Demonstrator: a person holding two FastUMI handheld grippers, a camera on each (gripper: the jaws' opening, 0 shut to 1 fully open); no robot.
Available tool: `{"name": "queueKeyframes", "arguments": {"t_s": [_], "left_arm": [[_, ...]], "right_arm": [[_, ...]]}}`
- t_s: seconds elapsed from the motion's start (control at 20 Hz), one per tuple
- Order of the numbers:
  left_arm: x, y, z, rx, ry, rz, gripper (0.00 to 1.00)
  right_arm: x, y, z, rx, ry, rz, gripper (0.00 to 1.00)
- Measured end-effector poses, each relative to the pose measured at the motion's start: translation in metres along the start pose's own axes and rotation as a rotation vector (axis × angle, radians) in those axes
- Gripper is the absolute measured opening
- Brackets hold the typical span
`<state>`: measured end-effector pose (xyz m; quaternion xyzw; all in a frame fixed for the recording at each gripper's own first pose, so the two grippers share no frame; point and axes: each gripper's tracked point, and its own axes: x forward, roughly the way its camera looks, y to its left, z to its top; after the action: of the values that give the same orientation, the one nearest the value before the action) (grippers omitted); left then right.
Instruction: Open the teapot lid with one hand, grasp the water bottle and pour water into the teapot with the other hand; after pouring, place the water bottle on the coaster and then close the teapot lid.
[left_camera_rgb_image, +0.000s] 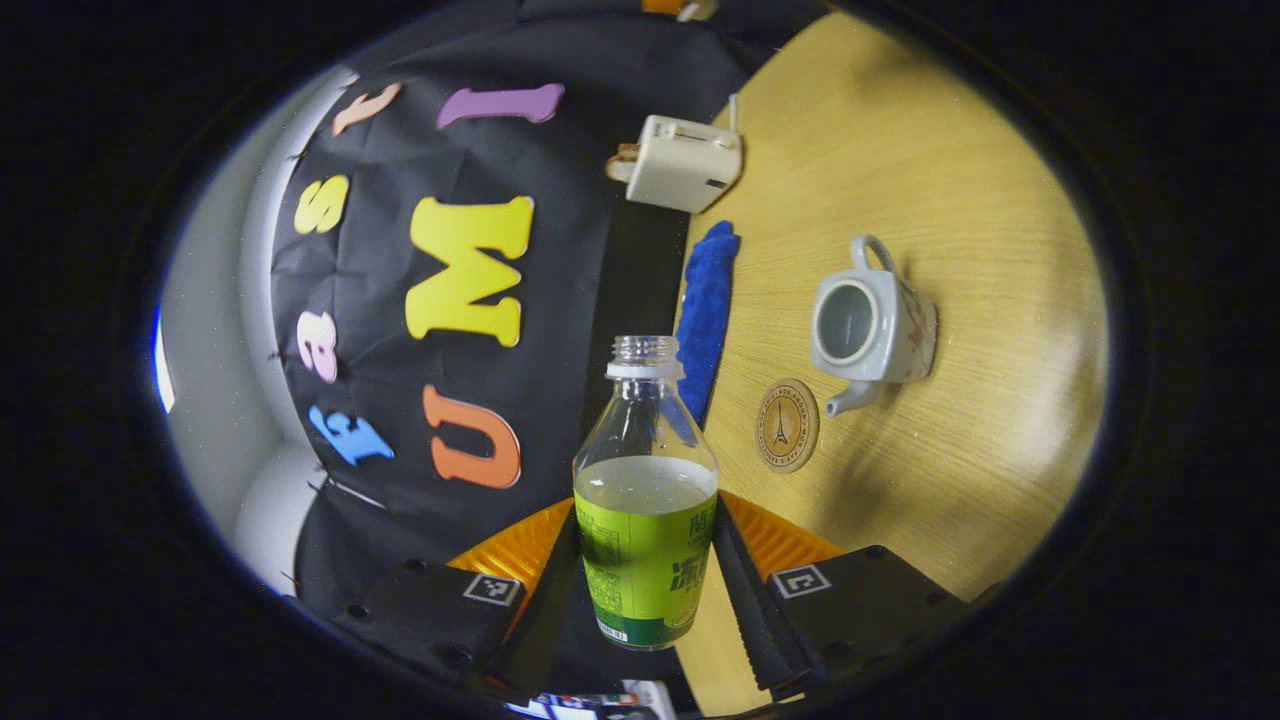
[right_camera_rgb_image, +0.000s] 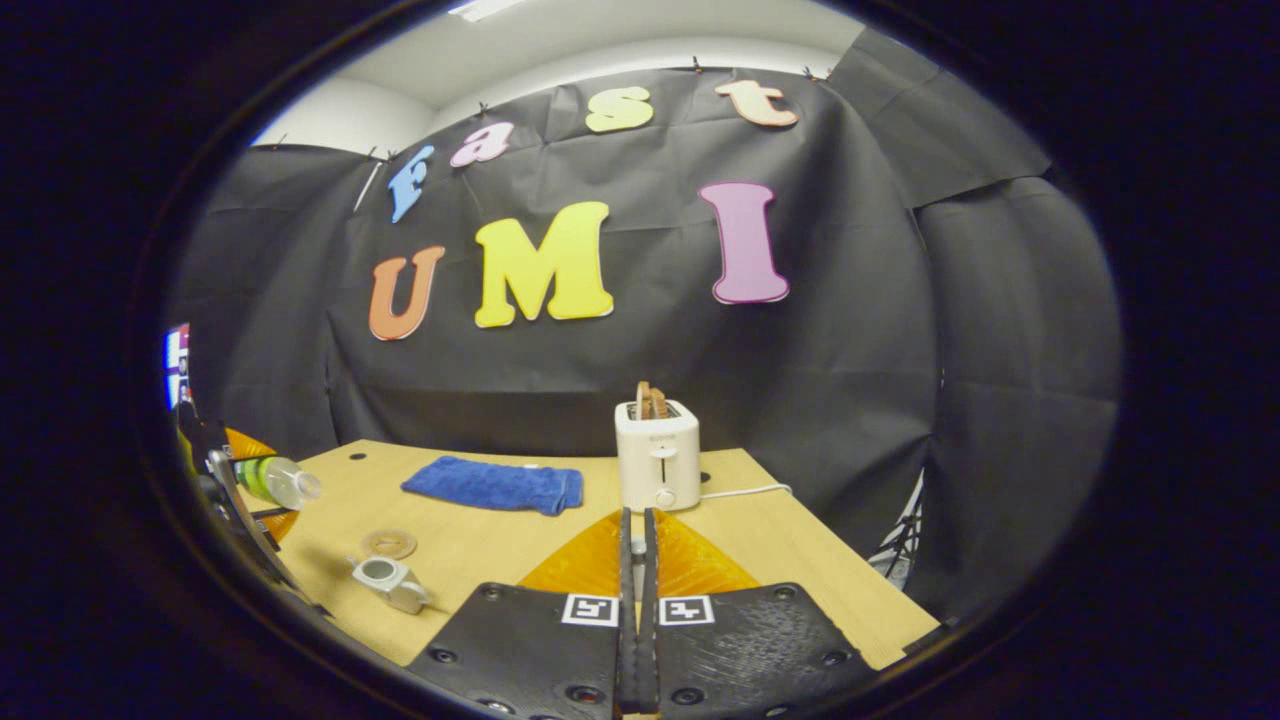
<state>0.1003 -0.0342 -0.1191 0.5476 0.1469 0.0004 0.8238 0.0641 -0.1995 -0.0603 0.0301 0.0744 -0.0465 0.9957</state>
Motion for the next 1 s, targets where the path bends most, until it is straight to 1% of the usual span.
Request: {"name": "queueKeyframes", "arguments": {"t_s": [0.2,0.3,0.4,0.5,0.65,0.75,0.85,0.95,1.0], "left_arm": [[-0.006,0.012,-0.012,-0.314,-0.013,-0.013,0.76],[-0.010,0.028,-0.010,-0.466,-0.048,0.013,0.76],[-0.008,0.044,-0.011,-0.619,-0.081,0.019,0.76],[-0.011,0.052,-0.007,-0.750,-0.119,0.016,0.76],[-0.016,0.068,0.000,-0.916,-0.184,-0.001,0.77],[-0.021,0.080,0.005,-1.008,-0.234,0.018,0.77],[-0.021,0.085,0.010,-1.089,-0.274,0.018,0.77],[-0.009,0.094,0.013,-1.155,-0.295,0.031,0.78],[0.003,0.098,0.016,-1.191,-0.303,0.019,0.78]], "right_arm": [[0.002,-0.010,-0.006,-0.003,0.012,-0.024,0.00],[0.006,-0.009,-0.009,-0.006,0.023,-0.026,0.00],[0.008,-0.005,-0.013,-0.019,0.031,-0.022,0.00],[0.009,0.000,-0.014,-0.028,0.033,-0.017,0.00],[0.010,0.007,-0.015,-0.039,0.036,-0.006,0.00],[0.011,0.010,-0.016,-0.044,0.038,-0.002,0.00],[0.010,0.013,-0.016,-0.047,0.038,0.004,0.00],[0.010,0.016,-0.016,-0.051,0.037,0.009,0.00],[0.010,0.017,-0.017,-0.051,0.037,0.012,0.00]]}}
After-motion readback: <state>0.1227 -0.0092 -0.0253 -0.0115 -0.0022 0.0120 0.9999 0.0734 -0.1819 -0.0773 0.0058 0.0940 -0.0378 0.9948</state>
